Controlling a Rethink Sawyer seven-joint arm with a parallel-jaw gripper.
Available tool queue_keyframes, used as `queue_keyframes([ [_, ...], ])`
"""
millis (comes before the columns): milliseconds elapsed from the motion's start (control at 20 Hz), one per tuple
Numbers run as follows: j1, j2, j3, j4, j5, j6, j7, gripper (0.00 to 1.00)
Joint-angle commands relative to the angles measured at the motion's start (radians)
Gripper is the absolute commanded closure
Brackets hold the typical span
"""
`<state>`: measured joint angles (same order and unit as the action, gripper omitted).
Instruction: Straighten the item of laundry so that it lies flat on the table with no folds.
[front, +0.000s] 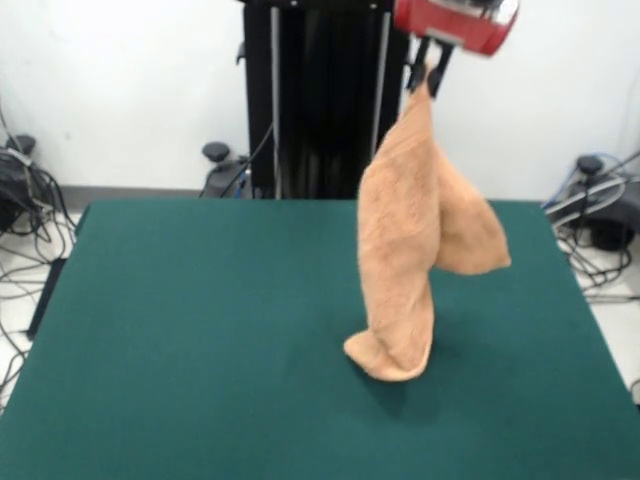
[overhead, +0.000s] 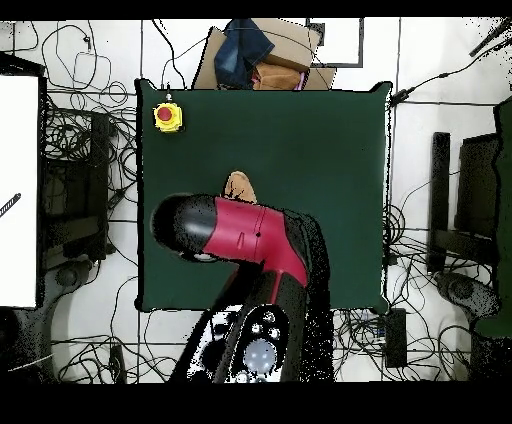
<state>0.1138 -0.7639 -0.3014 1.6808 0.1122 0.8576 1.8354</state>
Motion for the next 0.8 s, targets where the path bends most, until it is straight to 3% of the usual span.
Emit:
queue_keyframes([
  [50, -0.038, -0.198, 0.066, 0.09, -0.047, 0.211, -0.091, 1.0],
  [300, -0.097, -0.244, 0.106, 0.153, -0.063, 0.173, -0.205, 1.0],
  [550, -0.162, -0.349, 0.138, 0.155, -0.078, 0.308, -0.327, 1.0],
  [800, -0.181, -0.345, 0.157, 0.15, -0.101, 0.297, -0.312, 1.0],
])
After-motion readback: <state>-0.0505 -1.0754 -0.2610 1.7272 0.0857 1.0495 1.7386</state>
